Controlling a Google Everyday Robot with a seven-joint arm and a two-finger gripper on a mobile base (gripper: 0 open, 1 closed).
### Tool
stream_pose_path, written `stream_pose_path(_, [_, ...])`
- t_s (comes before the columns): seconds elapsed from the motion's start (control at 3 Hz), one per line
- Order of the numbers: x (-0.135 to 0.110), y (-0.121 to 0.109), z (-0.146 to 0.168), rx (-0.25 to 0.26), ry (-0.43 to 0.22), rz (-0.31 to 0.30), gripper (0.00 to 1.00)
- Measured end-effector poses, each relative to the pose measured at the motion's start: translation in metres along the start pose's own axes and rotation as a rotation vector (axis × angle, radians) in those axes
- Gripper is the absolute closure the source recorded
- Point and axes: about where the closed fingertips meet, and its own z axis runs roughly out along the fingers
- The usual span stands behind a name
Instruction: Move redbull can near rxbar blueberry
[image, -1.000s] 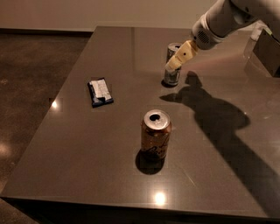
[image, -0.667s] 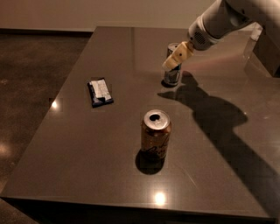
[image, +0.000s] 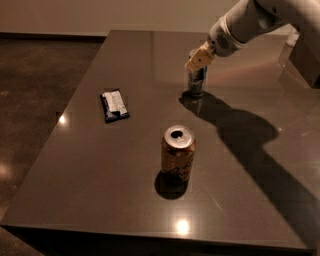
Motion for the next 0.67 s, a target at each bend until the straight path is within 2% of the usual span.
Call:
stream_pose_path(0.33, [-0.022,0.019,-0.005,-0.036,-0.037,-0.05,0.84])
stream_pose_path(0.67, [-0.049,0.04,-0.005,-0.084,-0.076,-0.111,1.0])
